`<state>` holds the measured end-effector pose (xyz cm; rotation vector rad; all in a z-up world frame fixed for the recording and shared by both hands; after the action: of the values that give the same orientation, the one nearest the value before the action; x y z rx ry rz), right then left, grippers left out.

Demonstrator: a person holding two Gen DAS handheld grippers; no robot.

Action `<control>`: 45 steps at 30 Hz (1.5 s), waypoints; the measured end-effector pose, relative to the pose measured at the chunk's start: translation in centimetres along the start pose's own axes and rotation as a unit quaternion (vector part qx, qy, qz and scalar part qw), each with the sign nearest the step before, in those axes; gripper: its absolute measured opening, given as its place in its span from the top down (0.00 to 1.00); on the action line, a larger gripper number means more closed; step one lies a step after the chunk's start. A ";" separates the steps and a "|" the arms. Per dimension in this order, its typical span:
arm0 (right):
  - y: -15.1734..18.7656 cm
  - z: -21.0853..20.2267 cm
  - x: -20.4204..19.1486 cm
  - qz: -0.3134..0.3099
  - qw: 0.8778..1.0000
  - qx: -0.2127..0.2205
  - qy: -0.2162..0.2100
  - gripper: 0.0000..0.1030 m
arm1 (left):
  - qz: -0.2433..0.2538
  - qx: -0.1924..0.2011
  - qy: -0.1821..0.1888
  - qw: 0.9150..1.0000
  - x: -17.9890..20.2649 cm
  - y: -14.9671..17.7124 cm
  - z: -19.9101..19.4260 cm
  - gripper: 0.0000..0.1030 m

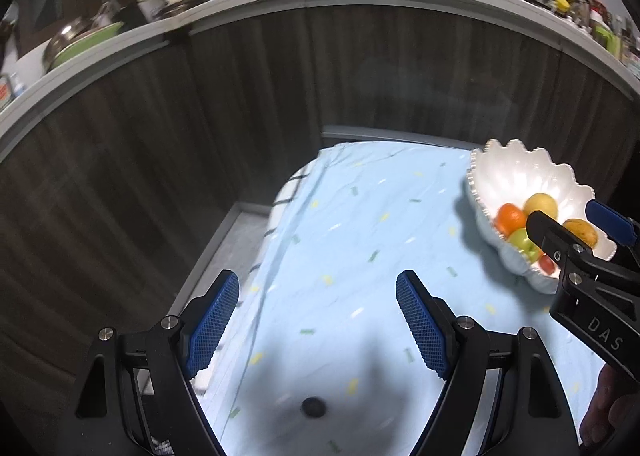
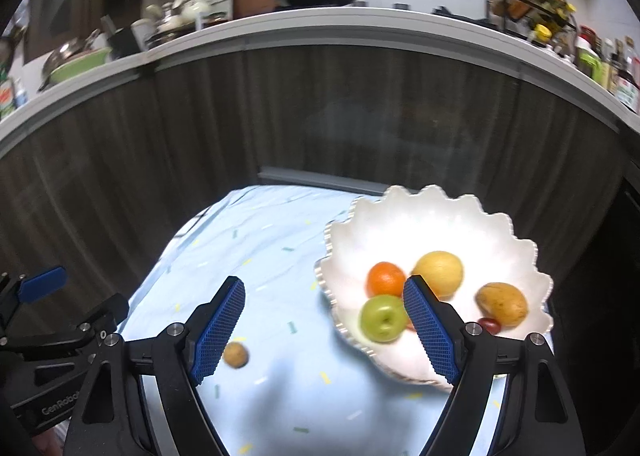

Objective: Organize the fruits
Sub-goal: 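Move the left tool to the dark round fruit while the right tool approaches the small brown fruit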

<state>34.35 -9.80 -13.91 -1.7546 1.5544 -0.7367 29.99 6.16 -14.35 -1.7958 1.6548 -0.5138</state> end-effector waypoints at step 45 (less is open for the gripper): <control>7.7 4.7 -7.8 -0.172 0.973 -0.067 -0.137 0.25 | -0.068 -0.078 -0.040 0.994 -0.3 12.1 3.0 0.35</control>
<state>32.23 -2.00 -22.71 -2.1573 1.1527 -0.5282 23.05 6.88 -24.66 -2.0271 1.5617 -0.3744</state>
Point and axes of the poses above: each gripper's, at about its wrist camera, not at the fingertips, and z roughly the way its jaws point, x to its right, y to its underside, the point moved 9 cm from there along z, roughly the way its jaws point, and after that the axes turned 3 degrees about z, right-handed, at the moved point
